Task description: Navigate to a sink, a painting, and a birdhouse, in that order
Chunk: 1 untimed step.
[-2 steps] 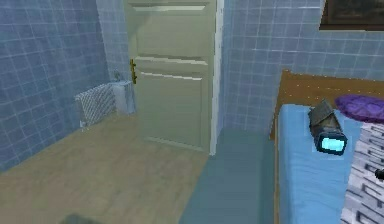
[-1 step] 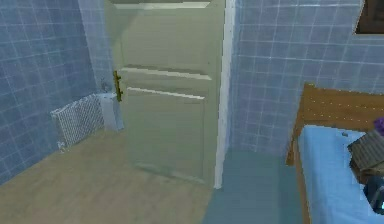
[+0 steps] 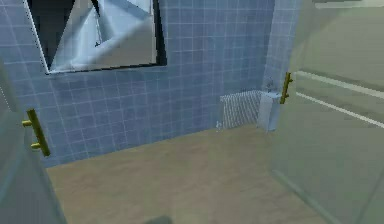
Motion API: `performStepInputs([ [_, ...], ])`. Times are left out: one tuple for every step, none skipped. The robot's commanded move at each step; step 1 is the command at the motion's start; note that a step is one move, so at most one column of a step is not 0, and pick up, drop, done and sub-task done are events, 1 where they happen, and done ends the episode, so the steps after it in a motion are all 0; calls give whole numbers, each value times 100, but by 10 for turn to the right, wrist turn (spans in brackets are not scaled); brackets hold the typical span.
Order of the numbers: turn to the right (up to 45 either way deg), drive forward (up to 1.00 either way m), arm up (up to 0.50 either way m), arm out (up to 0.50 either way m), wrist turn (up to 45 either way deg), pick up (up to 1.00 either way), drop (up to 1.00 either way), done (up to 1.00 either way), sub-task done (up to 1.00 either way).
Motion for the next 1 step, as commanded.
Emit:
performStepInputs([
  [-210, 0, 0, 0, 0, 0, 0, 0, 0],
])
